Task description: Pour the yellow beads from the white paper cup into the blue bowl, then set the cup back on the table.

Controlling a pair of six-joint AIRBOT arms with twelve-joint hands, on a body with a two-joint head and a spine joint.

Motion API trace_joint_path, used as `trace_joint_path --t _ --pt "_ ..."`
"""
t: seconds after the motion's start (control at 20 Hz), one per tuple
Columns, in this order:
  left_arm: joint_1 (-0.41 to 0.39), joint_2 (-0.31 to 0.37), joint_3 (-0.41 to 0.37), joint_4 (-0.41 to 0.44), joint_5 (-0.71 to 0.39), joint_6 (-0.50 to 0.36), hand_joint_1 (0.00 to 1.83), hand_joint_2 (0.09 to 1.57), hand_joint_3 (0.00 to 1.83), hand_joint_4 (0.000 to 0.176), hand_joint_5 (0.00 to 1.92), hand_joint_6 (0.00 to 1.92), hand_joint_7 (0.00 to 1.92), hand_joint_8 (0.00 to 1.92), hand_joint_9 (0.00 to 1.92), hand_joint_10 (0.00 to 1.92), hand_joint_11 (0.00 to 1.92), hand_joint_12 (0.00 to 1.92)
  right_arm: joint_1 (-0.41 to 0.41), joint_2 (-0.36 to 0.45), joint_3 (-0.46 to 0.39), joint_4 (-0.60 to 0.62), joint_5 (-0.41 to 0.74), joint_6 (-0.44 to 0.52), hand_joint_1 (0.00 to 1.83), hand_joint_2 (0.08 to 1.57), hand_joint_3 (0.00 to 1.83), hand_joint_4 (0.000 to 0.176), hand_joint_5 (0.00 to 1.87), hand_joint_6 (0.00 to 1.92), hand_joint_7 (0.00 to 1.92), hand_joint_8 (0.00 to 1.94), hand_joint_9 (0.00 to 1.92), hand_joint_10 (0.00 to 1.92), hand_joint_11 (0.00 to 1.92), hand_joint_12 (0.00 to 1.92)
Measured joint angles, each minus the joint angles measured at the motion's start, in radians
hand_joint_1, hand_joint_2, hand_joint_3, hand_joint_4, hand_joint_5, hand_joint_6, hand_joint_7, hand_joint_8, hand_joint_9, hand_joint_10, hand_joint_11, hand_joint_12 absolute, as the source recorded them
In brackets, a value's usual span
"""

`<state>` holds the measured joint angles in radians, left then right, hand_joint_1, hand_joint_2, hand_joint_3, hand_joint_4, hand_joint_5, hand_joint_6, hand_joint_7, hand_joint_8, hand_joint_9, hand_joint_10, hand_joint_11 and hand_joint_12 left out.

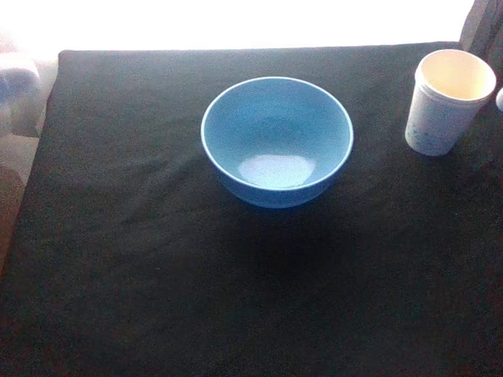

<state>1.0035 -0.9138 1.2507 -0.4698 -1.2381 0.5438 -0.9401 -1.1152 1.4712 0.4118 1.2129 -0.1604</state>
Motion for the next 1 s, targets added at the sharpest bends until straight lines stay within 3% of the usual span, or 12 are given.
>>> trace_joint_path --t 0.05,0.1,0.2,0.3,0.4,0.45,0.5,0.65,0.7,0.8,0.95,1.0 --pt "0.000 0.000 0.000 -0.002 -0.001 -0.002 0.21 0.90 0.01 0.014 0.00 0.00 0.17 0.00 0.14 0.01 0.01 0.22 0.000 -0.002 0.001 0.002 0.000 0.000 0.67 0.75 0.00 0.000 0.16 0.00 0.22 0.00 0.19 0.01 0.01 0.56" --pt "0.000 0.000 0.000 -0.003 0.000 -0.001 0.21 0.90 0.00 0.000 0.00 0.00 0.18 0.01 0.16 0.02 0.02 0.22 0.000 -0.010 0.006 0.003 -0.001 0.000 0.68 0.76 0.00 0.000 0.16 0.00 0.21 0.00 0.18 0.00 0.00 0.55" --pt "0.005 -0.007 0.000 -0.001 -0.007 -0.003 0.19 0.89 0.00 0.000 0.00 0.00 0.18 0.00 0.16 0.02 0.00 0.21 0.000 -0.026 0.015 0.006 -0.016 0.000 0.67 0.75 0.00 0.006 0.15 0.00 0.19 0.00 0.12 0.00 0.00 0.43" --pt "0.013 -0.010 0.000 0.003 -0.007 -0.006 0.21 0.89 0.00 0.014 0.00 0.00 0.16 0.00 0.14 0.00 0.00 0.21 0.000 -0.040 0.024 0.006 -0.032 0.001 0.69 0.69 0.00 0.019 0.14 0.00 0.17 0.00 0.06 0.00 0.00 0.27" --pt "0.012 -0.012 0.000 0.001 -0.008 -0.006 0.20 0.89 0.00 0.020 0.00 0.00 0.16 0.00 0.15 0.00 0.00 0.20 0.000 -0.057 0.042 0.006 -0.059 0.002 0.69 0.65 0.00 0.018 0.16 0.01 0.16 0.00 0.05 0.00 0.01 0.32" --pt "0.012 -0.012 0.000 0.002 -0.008 -0.006 0.21 0.88 0.00 0.013 0.00 0.00 0.17 0.00 0.16 0.01 0.00 0.20 0.000 -0.064 0.049 0.008 -0.068 0.002 0.70 0.64 0.00 0.021 0.17 0.01 0.15 0.00 0.05 0.00 0.00 0.33" --pt "0.012 -0.013 0.000 0.002 -0.008 -0.006 0.21 0.88 0.00 0.000 0.00 0.00 0.17 0.00 0.16 0.01 0.00 0.20 0.000 -0.069 0.057 0.008 -0.082 0.003 0.71 0.62 0.00 0.038 0.17 0.00 0.13 0.00 0.03 0.00 0.00 0.28" --pt "0.012 -0.013 0.000 0.005 -0.009 -0.007 0.20 0.89 0.00 0.000 0.00 0.00 0.18 0.01 0.17 0.01 0.02 0.21 0.000 -0.085 0.094 0.011 -0.122 0.016 0.71 0.60 0.00 0.017 0.07 0.00 0.05 0.00 0.00 0.00 0.00 0.05" --pt "0.012 -0.013 0.000 0.005 -0.009 -0.007 0.19 0.91 0.01 0.000 0.00 0.00 0.17 0.00 0.16 0.00 0.01 0.20 0.000 -0.089 0.105 0.018 -0.134 0.026 0.71 0.59 0.00 0.021 0.06 0.00 0.05 0.00 0.00 0.00 0.00 0.04" --pt "0.012 -0.014 0.000 0.005 -0.009 -0.007 0.18 0.91 0.00 0.000 0.00 0.00 0.17 0.00 0.16 0.01 0.03 0.21 0.000 -0.097 0.119 0.021 -0.149 0.030 0.72 0.59 0.00 0.056 0.08 0.01 0.06 0.00 0.00 0.00 0.01 0.01" --pt "0.012 -0.021 0.000 0.015 -0.014 -0.008 0.19 0.90 0.00 0.000 0.00 0.00 0.15 0.00 0.16 0.00 0.01 0.21 0.000 -0.116 0.134 0.016 -0.183 0.033 0.74 0.62 0.01 0.034 0.07 0.00 0.04 0.00 0.00 0.00 0.00 0.00" --pt "0.012 -0.021 0.000 0.013 -0.015 -0.009 0.18 0.92 0.01 0.000 0.00 0.00 0.14 0.00 0.17 0.01 0.01 0.21 0.000 -0.130 0.147 0.012 -0.203 0.034 0.74 0.61 0.00 0.010 0.06 0.00 0.03 0.00 0.00 0.00 0.00 0.00"
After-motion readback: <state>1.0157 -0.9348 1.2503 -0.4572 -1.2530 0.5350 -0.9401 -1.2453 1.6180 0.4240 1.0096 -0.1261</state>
